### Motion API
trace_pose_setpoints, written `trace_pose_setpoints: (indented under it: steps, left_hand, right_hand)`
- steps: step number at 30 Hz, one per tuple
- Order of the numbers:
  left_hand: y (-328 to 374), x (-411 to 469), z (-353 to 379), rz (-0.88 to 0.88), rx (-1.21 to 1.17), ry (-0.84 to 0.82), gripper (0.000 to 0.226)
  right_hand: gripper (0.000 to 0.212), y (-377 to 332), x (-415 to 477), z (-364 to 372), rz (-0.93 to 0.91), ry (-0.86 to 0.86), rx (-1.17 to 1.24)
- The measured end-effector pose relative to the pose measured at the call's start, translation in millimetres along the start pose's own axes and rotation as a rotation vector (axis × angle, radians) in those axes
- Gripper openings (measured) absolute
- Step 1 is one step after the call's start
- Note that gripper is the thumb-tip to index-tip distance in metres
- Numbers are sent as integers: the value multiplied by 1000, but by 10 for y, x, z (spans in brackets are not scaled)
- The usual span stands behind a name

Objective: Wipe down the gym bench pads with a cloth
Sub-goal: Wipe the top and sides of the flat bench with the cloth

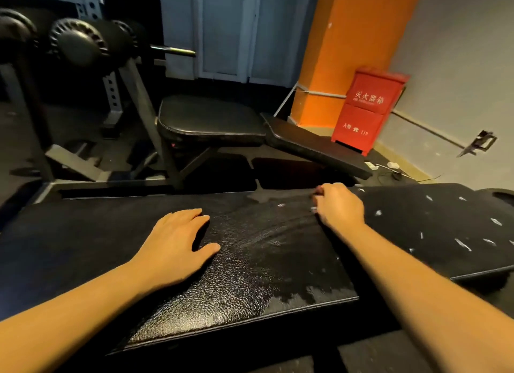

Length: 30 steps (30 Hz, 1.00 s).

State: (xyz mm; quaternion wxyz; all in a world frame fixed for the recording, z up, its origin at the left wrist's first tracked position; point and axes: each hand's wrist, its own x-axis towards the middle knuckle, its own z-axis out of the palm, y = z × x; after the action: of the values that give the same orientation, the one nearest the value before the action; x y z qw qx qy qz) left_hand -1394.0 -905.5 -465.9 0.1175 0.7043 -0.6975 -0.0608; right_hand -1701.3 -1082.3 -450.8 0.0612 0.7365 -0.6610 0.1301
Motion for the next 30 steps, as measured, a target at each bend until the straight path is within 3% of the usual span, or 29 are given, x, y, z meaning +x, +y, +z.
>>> trace_pose_setpoints:
  steps: [2,4,6,9,12,17,19,21,25,27,30]
  left_hand:
    - [-2,88,42,-6,-16,1,109]
    - [46,173,33,-14,-31,15,110]
    - [131,265,27,-9,-22,41,111]
    - [232,349,70,-52,-53,101,103]
    - [259,359,151,-97,-6,62,95]
    - [275,349,141,-112,34,22,105]
    - [270,332,121,-104,64,-21,95]
    - [292,347,34,-75,114,-95,87]
    - [373,440,-241,-106,150,-246,105]
    - [378,442,-235,-110,146,-251,96]
    - [349,348,-131,-86,88,-185,79]
  right_hand:
    - [21,268,145,31,135,51,29]
    - [18,-31,94,50,124,72,56]
    - [18,-638,-45,81,-7,51,143]
    - [23,-1477,-394,81,-321,-110,278]
    - [26,-1210,-328,56,-464,-101,263]
    - [24,552,154,-14,83,-5,5]
    - [22,553,67,-68,161,8,10]
    - [19,101,-165,-90,83,2,75]
    - [26,-1033,-957,-203,-313,-142,223]
    - [27,-1162,-1247,-267,-458,-203,248]
    - [28,-621,-1076,-249,-334,-106,147]
